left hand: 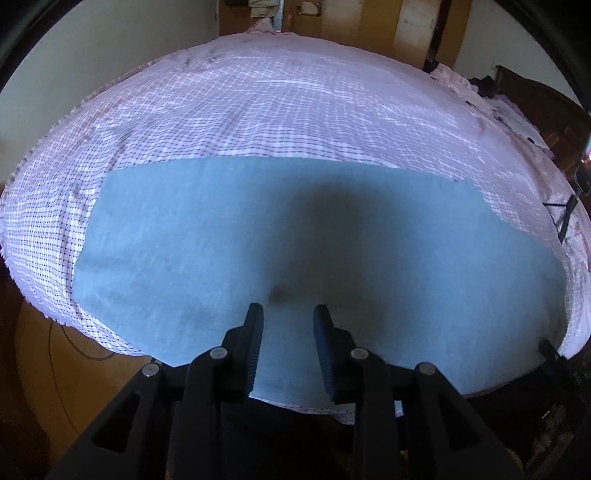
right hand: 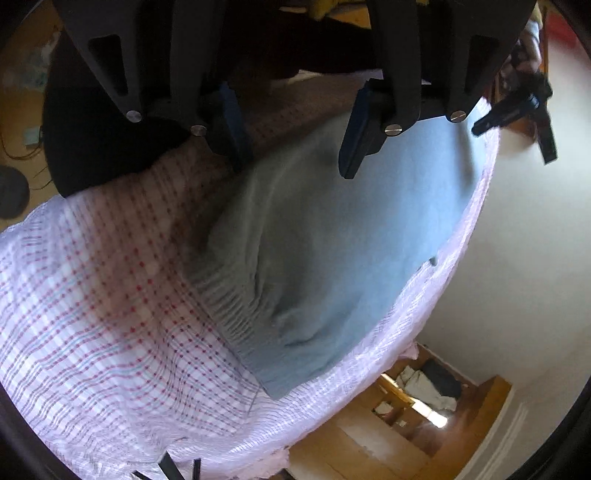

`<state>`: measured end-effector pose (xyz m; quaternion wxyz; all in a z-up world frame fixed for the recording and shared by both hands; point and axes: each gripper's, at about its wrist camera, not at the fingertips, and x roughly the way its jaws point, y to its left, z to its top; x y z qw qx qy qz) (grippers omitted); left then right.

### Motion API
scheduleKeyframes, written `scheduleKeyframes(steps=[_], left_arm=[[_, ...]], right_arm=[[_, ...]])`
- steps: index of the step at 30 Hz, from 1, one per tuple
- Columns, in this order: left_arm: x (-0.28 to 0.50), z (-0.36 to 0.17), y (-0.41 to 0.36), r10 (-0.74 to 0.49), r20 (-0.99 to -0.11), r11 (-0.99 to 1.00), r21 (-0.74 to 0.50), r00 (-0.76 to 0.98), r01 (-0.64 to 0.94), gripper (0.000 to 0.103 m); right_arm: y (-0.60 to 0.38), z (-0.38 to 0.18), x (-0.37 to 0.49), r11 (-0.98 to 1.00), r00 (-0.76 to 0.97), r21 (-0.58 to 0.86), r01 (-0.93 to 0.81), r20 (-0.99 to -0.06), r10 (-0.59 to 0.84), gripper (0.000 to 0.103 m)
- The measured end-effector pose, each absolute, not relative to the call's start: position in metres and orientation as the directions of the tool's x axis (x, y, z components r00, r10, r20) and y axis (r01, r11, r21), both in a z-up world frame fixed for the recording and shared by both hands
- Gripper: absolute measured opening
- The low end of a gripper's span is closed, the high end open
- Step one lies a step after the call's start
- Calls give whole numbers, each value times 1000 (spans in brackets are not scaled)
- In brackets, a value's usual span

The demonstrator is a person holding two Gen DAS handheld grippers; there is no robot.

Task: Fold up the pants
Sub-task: 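Grasp the ribbed pant cuff with the right gripper and lift it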

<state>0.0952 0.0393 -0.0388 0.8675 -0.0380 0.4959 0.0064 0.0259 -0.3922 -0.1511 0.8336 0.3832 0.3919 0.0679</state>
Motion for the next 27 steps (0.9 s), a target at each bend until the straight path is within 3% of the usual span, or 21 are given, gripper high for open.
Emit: scheduleKeyframes(steps=[8, 12, 20, 22, 27], left_arm=[[91, -40, 31, -29, -864, 998, -50, 503, -30, 29], [90, -43, 32, -27, -867, 998, -53, 498, -39, 29], [90, -47, 33, -17, -870, 998, -46, 493, -48, 29], [90, -45, 33, -7, -868, 998, -39, 497, -54, 29], [89, -41, 41, 9, -863, 998, -26, 505, -62, 29]], right_arm=[[-402, -131, 11, 667, 793, 735, 123, -477, 379, 45], [-407, -147, 17, 651, 766, 737, 182, -521, 376, 45], [-414, -150, 26, 611, 781, 768, 190, -495, 380, 44], [-409, -142, 26, 598, 802, 777, 196, -478, 358, 37], [-406, -115, 15, 647, 843, 745, 160, -444, 303, 7]])
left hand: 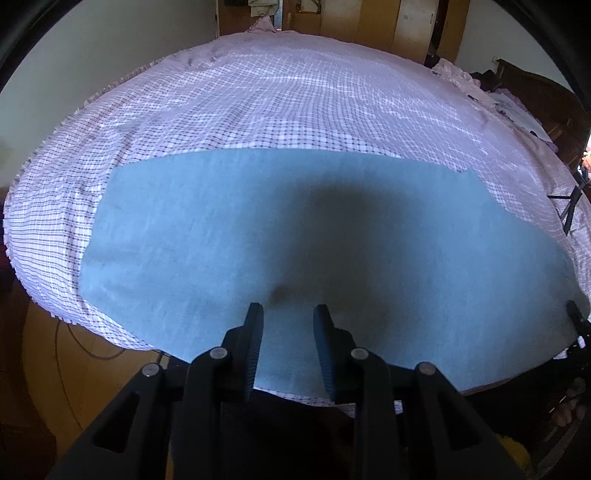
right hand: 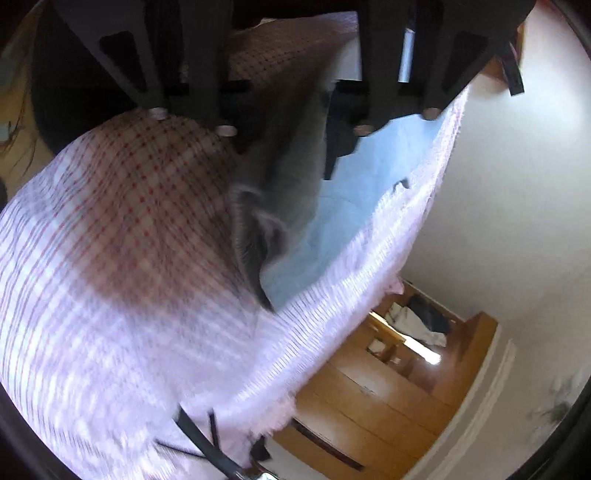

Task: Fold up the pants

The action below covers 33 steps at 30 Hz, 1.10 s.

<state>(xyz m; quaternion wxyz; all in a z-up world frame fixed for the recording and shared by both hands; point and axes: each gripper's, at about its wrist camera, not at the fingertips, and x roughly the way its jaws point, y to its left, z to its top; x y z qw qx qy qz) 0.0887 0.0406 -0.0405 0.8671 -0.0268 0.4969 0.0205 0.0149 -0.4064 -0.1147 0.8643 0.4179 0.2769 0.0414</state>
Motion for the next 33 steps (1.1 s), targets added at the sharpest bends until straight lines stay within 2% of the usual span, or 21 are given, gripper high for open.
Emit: scheduleKeyframes(steps=[3, 11, 22, 33], left_arm=[[90, -38, 48, 18, -858, 996, -27, 513, -80, 29], [86, -29, 63, 7, -846, 994, -51, 532, -95, 29], [77, -11, 98, 17, -815, 980, -100, 580, -170, 29], [65, -7, 133, 15, -789, 961, -158, 614, -227, 29]], right_arm=[[-406, -102, 9, 658, 855, 741, 135, -422, 300, 4], [-383, -54, 14, 745, 864, 667, 14, -382, 327, 3], [-313, 18, 46, 787, 816, 555, -270, -301, 493, 3], [-200, 21, 92, 732, 666, 493, -470, -346, 661, 3]])
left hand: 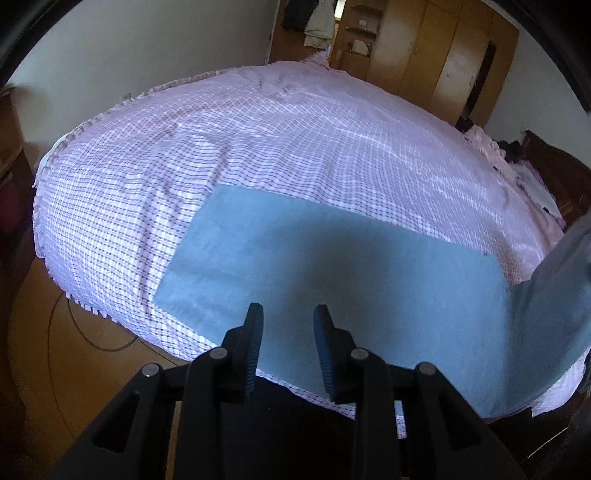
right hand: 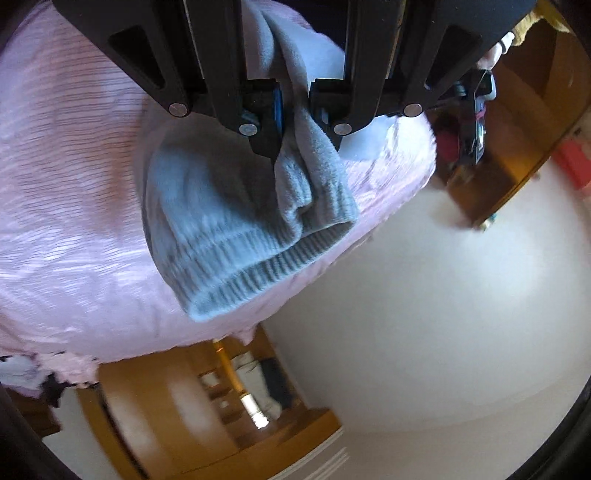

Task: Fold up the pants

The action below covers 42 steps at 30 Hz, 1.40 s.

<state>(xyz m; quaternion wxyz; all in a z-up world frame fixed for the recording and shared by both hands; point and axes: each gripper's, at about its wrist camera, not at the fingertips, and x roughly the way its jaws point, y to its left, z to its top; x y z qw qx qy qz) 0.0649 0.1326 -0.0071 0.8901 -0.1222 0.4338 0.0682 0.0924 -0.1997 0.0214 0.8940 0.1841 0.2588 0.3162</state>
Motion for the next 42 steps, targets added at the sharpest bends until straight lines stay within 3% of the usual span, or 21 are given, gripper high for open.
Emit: scheduleKeyframes(steps=[10, 13, 15, 16, 21, 23, 30, 38, 42], left_arm=[[54, -19, 160, 25, -782, 947, -180, 622, -264, 29], [55, -27, 166, -17, -788, 934, -233, 616, -272, 29], [54, -31, 165, -39, -790, 930, -253, 611, -267, 29], [55, -31, 163, -41, -793, 931, -251, 608, -265, 29], [62, -30, 148, -56, -798, 940, -244, 601, -237, 30], [65, -27, 138, -81, -792, 945, -254, 605, -205, 37], [83, -20, 94, -238, -776, 937, -342, 584, -73, 42], [111, -33, 53, -246, -817, 954, -300, 522, -21, 44], [117, -48, 46, -234, -834, 958, -287, 500, -31, 50]], right_arm=[[-111, -37, 134, 713, 509, 496, -497, -499, 702, 3], [-87, -52, 141, 724, 466, 466, -508, -558, 686, 8], [-75, -61, 145, 695, 381, 480, -535, -597, 706, 34], [-75, -65, 144, 680, 349, 490, -545, -605, 716, 36], [-92, -60, 120, 675, 356, 458, -578, -603, 714, 38], [-110, -57, 115, 709, 387, 439, -552, -618, 684, 40], [-158, -67, 101, 893, 546, 267, -363, -716, 436, 41], [-181, -105, 98, 928, 518, 245, -281, -775, 362, 41], [-183, -121, 108, 916, 473, 307, -257, -787, 397, 48]])
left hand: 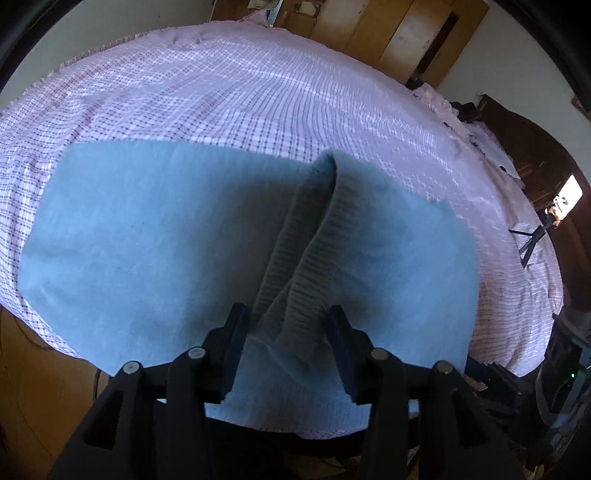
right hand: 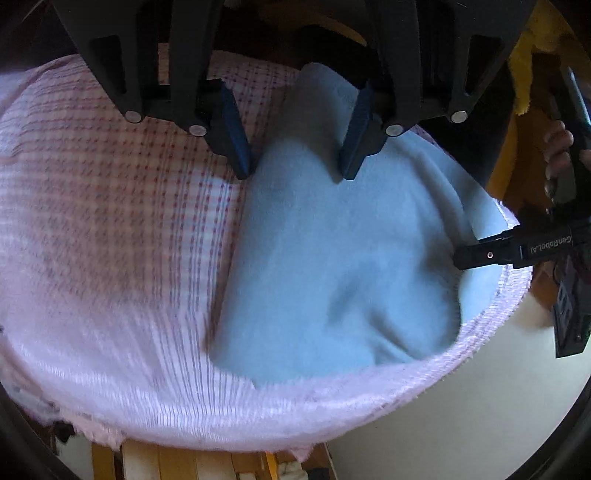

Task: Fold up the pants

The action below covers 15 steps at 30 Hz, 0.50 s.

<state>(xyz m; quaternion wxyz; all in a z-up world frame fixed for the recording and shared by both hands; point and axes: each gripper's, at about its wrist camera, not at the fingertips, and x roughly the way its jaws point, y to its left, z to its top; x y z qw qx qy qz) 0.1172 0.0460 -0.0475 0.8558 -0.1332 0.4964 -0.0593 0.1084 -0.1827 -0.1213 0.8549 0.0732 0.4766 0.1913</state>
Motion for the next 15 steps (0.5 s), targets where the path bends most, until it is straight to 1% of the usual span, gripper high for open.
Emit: scheduleKeyframes(steps=[3, 7, 10, 11, 12, 15], left_arm=[[122, -55, 43, -221, -845, 962, -270, 487, -32, 52], [125, -61, 34, -191, -851, 970, -241, 489, -40, 56], [129, -65, 27, -174, -854, 975, -219, 491, -36, 59], [130, -65, 26, -172, -853, 975, -218, 492, -37, 59], [131, -67, 26, -174, -852, 975, -220, 493, -37, 60], [130, -69, 26, -185, -844, 973, -228, 504, -25, 60]], right_arm=[[-189, -127, 111, 898, 459, 364, -247, -772, 439, 51], [-193, -131, 110, 884, 456, 381, -271, -758, 466, 54], [-192, -134, 106, 872, 437, 381, -307, -758, 485, 67], [-190, -134, 105, 866, 431, 382, -323, -755, 494, 74], [-188, -134, 103, 863, 426, 381, -331, -756, 497, 78], [-182, -134, 100, 866, 428, 357, -352, -761, 488, 83]])
